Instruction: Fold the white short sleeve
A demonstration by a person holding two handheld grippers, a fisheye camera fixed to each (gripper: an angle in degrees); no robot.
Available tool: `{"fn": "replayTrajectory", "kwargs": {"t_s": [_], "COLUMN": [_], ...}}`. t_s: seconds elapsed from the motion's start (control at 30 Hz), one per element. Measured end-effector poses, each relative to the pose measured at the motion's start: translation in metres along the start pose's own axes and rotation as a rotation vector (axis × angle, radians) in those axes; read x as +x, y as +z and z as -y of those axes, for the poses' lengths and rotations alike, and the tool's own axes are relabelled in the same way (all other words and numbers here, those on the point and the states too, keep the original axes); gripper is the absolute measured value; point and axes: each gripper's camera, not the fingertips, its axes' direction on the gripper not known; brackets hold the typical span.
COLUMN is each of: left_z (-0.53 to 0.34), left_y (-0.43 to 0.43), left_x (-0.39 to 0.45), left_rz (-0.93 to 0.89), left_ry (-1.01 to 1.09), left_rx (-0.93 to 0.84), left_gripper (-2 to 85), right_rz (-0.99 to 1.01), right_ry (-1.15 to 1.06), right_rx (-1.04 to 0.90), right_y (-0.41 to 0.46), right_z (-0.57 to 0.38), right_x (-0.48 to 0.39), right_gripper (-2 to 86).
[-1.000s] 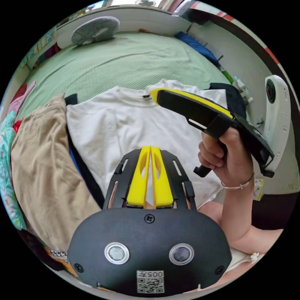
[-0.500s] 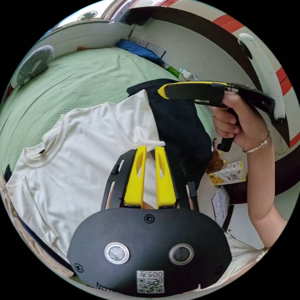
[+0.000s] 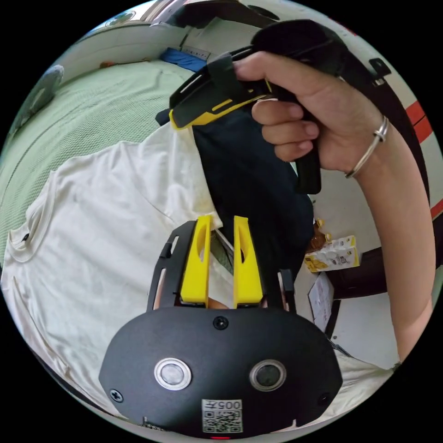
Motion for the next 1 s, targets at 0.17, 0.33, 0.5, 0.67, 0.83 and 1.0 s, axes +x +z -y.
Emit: {"fn": "replayTrajectory", "kwargs": {"t_s": [0.17, 0.33, 0.5, 0.67, 0.83, 1.0], "left_z": [0.001, -0.003, -0.014, -0.033, -0.056, -0.076], "left_y": [-0.003, -0.006, -0.027, -0.059, -0.08, -0.078], "left_x": [0.008, 0.007, 0.005, -0.012, -0.025, -0.034], "left_rz": [0.087, 0.037, 0.026, 0.057, 0.103, 0.206], "left_ry": [0.01, -0.017, -0.029, -0.071, -0.15, -0.188], "left_rx": [0.015, 0.016, 0.078, 0.147, 0.199, 0.112], "left_gripper": [0.8, 0.2, 0.2, 0.2, 0.7, 3.3], "right_rz": [0.012, -0.004, -0.005, -0.041, -0.035, -0.044], "right_ry": [0.002, -0.007, -0.042, -0.082, -0.119, -0.138], "right_rx": [0.04, 0.046, 0.072, 0.082, 0.089, 0.054], "right_y": [-0.005, -0.02, -0.043, -0.061, -0.068, -0.044], "right_z": [0.012, 0.019, 0.024, 0.037, 0.057, 0.077], "right_x": [-0.011, -0.023, -0.045, -0.084, -0.131, -0.18], "right_gripper": [-1.4, -1.6, -1.6, -1.6, -1.2, 3.5]}}
